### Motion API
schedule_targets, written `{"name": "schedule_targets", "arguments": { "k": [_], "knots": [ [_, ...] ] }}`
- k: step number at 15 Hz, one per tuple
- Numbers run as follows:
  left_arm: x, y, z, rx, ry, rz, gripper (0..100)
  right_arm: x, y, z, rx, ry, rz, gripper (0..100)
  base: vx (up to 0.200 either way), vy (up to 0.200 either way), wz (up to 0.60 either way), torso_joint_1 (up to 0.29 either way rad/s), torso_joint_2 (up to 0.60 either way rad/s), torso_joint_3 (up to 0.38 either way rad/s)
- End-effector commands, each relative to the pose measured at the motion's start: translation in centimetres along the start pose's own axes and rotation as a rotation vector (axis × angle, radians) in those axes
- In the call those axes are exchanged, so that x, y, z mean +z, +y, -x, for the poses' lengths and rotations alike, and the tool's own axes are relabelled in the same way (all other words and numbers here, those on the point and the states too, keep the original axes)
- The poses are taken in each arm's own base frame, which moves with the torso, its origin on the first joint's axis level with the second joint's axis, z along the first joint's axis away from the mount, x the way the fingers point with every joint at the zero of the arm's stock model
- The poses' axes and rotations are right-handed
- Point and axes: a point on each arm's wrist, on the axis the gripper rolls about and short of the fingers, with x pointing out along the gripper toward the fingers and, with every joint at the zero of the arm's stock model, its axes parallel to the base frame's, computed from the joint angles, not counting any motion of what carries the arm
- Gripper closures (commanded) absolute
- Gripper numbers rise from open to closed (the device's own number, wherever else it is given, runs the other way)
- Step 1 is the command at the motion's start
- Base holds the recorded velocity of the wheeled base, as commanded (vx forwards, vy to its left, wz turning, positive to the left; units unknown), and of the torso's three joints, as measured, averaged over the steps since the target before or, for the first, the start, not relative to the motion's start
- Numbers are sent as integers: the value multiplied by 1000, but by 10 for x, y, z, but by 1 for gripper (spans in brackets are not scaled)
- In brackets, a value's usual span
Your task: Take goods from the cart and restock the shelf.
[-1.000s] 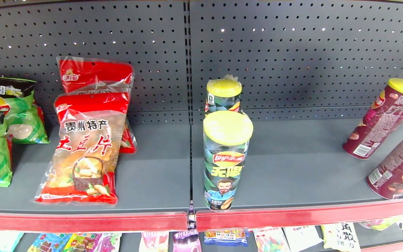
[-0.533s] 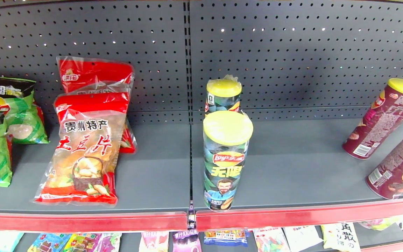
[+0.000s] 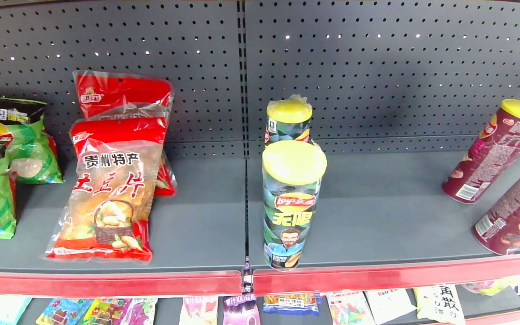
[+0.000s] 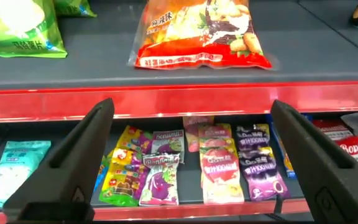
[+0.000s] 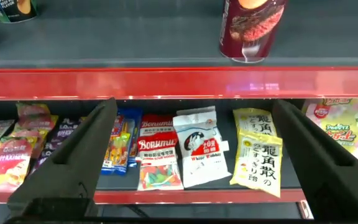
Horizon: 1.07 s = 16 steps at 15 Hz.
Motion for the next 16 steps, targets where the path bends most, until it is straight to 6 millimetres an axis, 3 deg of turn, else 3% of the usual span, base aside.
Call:
{"name": "schedule_targets", "arguments": {
  "k": [1, 3, 8, 16],
  "knots": [
    [0, 0, 0, 0, 1, 1, 0, 0, 0, 0, 1, 1, 0, 0, -200, 0, 0, 22, 2, -2],
    [0, 0, 0, 0, 1, 0, 0, 0, 0, 0, 1, 1, 0, 0, -200, 0, 0, -7, 0, 7],
    [0, 0, 0, 2, 1, 0, 0, 0, 0, 0, 1, 1, 2, 0, 0, 0, 0, 0, 0, 0],
    [0, 0, 0, 0, 1, 1, 0, 0, 0, 0, -1, 1, 2, 0, 0, -200, 0, 7, 5, 1]
  ]
}}
